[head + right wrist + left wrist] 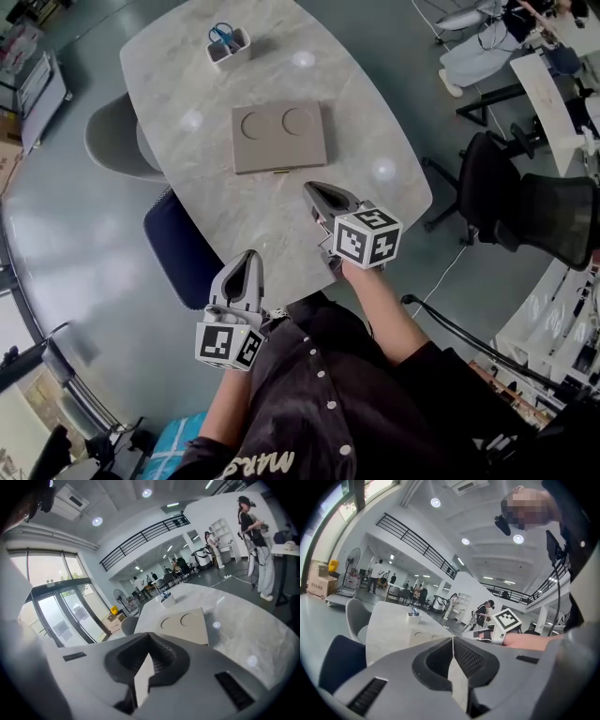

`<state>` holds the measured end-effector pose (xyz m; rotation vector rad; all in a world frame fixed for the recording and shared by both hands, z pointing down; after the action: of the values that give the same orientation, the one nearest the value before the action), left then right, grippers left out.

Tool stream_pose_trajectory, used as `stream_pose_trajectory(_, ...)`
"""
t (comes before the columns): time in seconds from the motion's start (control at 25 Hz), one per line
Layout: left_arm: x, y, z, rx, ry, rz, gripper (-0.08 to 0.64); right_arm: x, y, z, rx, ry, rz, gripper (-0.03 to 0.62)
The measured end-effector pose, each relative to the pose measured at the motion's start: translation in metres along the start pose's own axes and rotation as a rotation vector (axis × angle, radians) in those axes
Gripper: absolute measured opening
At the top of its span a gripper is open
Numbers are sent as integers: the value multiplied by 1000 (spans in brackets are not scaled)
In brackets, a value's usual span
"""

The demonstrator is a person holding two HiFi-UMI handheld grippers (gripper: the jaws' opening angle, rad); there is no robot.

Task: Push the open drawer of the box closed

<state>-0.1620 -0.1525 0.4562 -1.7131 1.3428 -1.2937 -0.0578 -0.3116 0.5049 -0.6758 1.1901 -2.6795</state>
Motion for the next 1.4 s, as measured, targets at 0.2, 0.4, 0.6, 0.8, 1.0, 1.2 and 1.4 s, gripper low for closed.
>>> stream_pose_trajectory(0.2, -8, 22, -7, -7, 7, 52, 18, -33, 26, -30, -121, -14, 56, -3)
stream_pose_trajectory(0.4, -14, 47, -4, 24, -23, 116, 18, -66, 45, -52, -213, -45, 145, -3)
stream_pose_trajectory(0.6, -24, 74, 2, 42, -44, 191, 18, -98, 57, -75, -279, -65, 241, -3)
stream_pose_trajectory(0.8, -35, 93, 7, 73, -64, 244, 18, -124, 57, -96, -341, -103, 310, -3)
stream_pose_trajectory(1.0, -48, 107, 7, 91, -65, 286, 18, -143, 57, -117, -406, -133, 376, -3)
stream_pose_trajectory(1.2, -58, 120, 6, 108, -59, 321, 18, -149, 60, -132, -457, -137, 425, -3)
stream_pose_trajectory(1.4, -70, 119, 6, 130, -52, 334, 18, -153, 57, -140, -475, -138, 451, -3)
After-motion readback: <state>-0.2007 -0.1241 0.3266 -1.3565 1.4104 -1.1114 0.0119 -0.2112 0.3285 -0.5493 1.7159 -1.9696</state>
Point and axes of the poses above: the fingertips, and each gripper's own axes: x forward along the fingers, z to its right, y out of its top, the point moved 3 cm from there along -x, backward along the fingers, and after that the axes turned 10 degrees about y, right-handed, at the moved point
